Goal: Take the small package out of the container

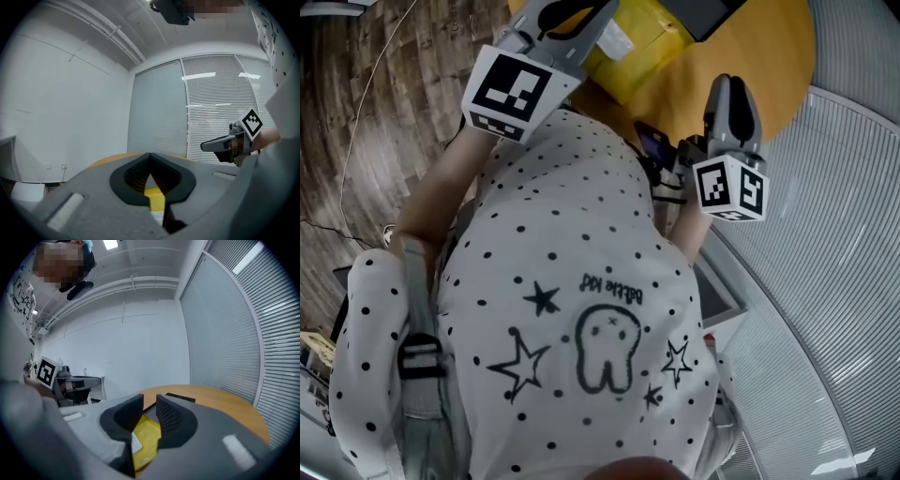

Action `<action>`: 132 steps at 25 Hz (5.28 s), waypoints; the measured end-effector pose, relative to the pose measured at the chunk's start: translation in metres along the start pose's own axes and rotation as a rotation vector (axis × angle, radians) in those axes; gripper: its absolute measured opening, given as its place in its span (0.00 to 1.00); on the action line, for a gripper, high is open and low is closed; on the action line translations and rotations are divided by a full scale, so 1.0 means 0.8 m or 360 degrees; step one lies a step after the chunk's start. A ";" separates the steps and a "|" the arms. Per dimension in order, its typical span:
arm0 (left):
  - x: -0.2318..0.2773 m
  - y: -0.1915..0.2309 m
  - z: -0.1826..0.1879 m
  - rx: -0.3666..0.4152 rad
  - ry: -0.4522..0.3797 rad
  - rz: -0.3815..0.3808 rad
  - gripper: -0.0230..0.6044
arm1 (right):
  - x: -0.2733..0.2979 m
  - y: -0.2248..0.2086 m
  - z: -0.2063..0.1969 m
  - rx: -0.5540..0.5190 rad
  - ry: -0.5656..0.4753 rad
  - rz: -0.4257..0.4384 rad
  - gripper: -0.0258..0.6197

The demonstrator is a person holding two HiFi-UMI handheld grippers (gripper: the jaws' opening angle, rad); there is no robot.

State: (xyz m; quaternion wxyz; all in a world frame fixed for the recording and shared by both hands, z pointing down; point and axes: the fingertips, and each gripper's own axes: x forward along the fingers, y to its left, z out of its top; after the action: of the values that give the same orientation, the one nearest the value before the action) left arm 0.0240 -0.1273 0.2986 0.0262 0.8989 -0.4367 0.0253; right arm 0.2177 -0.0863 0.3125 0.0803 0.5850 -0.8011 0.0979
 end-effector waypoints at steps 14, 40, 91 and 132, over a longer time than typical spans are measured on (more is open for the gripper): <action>-0.006 0.028 -0.002 -0.0010 0.0024 0.0067 0.05 | 0.044 0.017 -0.018 -0.0052 0.0141 0.0092 0.21; 0.005 0.043 0.004 -0.0041 -0.0005 0.0086 0.05 | 0.102 0.036 -0.040 -0.0213 0.0386 0.0251 0.25; -0.018 0.050 -0.007 -0.0007 0.0084 0.0160 0.05 | 0.160 0.100 -0.295 -0.0605 0.1273 0.0559 0.04; -0.043 0.056 0.000 -0.0007 0.0029 0.0134 0.05 | 0.162 0.077 -0.109 -0.0383 0.0556 0.0269 0.04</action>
State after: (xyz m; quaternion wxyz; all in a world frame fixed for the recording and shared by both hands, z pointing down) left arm -0.0323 -0.1276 0.2970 0.0312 0.8794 -0.4738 0.0335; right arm 0.1212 -0.1658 0.4243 0.2786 0.4761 -0.8271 0.1080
